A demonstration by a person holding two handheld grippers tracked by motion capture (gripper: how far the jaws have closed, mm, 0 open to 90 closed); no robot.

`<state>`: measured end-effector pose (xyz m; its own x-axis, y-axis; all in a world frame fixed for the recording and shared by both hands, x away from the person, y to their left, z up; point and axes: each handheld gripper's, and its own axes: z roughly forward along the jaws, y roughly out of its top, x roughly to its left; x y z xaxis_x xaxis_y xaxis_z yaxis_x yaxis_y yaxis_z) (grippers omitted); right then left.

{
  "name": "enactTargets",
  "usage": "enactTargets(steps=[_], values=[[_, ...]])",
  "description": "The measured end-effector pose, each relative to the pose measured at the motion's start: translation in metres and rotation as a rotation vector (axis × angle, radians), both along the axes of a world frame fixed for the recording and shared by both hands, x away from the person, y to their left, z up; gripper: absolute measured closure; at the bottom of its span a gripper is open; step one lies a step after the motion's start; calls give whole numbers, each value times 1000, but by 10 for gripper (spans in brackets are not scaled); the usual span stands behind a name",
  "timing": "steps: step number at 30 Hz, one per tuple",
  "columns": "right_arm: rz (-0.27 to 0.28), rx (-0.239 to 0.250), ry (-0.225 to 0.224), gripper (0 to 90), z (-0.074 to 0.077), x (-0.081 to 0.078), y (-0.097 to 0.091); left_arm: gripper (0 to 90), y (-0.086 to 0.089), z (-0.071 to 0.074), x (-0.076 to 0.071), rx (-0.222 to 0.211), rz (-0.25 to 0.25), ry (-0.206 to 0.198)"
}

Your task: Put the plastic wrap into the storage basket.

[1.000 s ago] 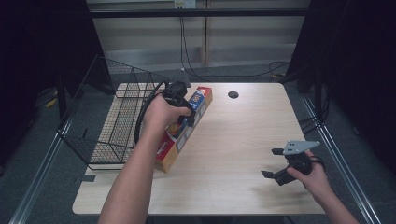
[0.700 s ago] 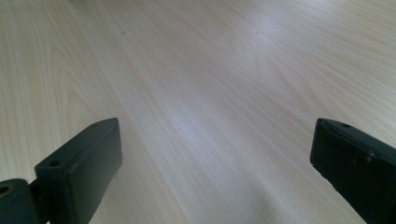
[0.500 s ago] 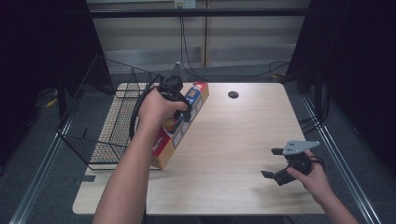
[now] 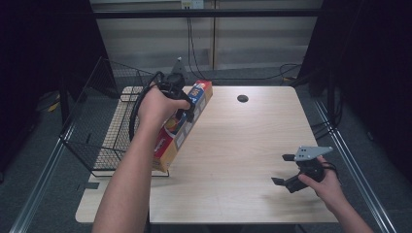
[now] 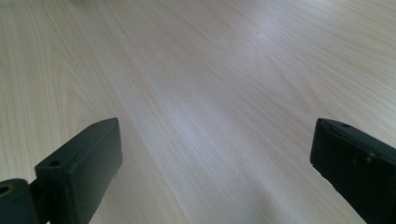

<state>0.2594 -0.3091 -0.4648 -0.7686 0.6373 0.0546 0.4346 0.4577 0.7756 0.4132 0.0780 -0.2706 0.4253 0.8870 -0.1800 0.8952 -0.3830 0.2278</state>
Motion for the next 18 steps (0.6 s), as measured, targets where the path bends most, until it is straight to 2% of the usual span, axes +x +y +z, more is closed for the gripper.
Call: enactTargets(steps=[18], values=[[-3,-4,3,21,0,1,0,432,18,15,1,0,40,-17]])
